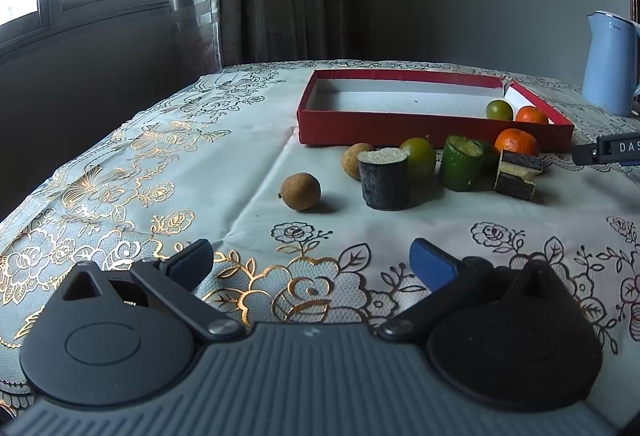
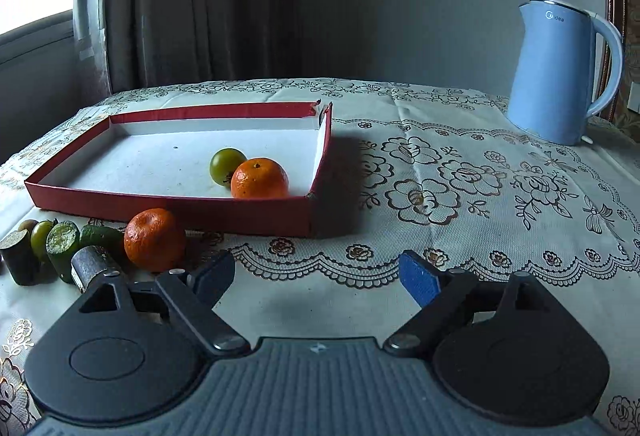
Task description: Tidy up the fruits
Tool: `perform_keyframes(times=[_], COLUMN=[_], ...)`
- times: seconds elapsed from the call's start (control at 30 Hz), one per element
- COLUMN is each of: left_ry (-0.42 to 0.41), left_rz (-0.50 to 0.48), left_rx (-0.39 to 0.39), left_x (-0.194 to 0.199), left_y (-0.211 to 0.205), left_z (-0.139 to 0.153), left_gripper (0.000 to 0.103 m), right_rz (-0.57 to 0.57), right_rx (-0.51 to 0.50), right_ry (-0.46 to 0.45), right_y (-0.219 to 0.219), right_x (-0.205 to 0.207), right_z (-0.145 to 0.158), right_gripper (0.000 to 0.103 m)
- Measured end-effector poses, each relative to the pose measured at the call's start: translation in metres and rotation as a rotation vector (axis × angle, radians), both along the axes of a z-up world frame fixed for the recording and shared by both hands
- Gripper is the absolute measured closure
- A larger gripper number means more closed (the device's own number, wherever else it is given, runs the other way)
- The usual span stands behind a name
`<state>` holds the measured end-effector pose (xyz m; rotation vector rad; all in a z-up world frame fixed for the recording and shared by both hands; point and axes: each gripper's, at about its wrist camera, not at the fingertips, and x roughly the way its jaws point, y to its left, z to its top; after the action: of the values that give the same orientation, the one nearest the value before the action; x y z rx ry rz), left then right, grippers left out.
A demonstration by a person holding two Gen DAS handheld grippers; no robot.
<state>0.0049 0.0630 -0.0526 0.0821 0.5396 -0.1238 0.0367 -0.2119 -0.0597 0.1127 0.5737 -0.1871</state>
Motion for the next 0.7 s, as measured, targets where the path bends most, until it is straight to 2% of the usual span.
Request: perform_keyframes(times=[0.1,0.2,0.37,0.47,0.53,0.6,0.67,0.7], left_ry=[0.015,-0.037,-0.078,-0.062,-0.031,0.009,0.054,0.074], left_rz=[-0.005,0.029,0.049,0.042,0.042,0.058,0.075,0.068], left_rx=[-0.012,0.025,0.032,0.03,0.035,0.027,0.019,-0.003], left_x=[0.002,0.003,0.019,0.032,0.043,0.053,0.061,0.064], left_y=[0.006,0.009,0.012,0.01,0.007,0.008,0.01,0.013], left_z=[0.004,0.015,0.032,0.032,0.028,0.022,0.015,0.014], left_gripper=[0.0,0.0,0.0,0.004,0.018,0.022,0.032,0.041], right_rz=[0.011,0.014,0.017,0.011,0.009,0.007,0.007,0.006], right_rx=[0.011,0.036,0.081,0.11,0.127,0.139,0.152,0.157], right_ry=[-0.002,-0.022,-0.028,-0.037,-0.042,-0.045,-0.049,-0.05], right_y=[-0.001,-0.004,-0.009,-0.014,-0.016,-0.017,-0.019,-0.02], right_x=[-0.001,-0.006,-0.005,-0.005,-0.006,-0.007,-0.007,-0.007], right_z=[-0.002,-0.001,-0.001,-0.002,-0.002,-0.003,-0.003,-0.003], right_gripper=[0.013,0.013,0.013,0.013,0.013,0.013,0.013,0.013])
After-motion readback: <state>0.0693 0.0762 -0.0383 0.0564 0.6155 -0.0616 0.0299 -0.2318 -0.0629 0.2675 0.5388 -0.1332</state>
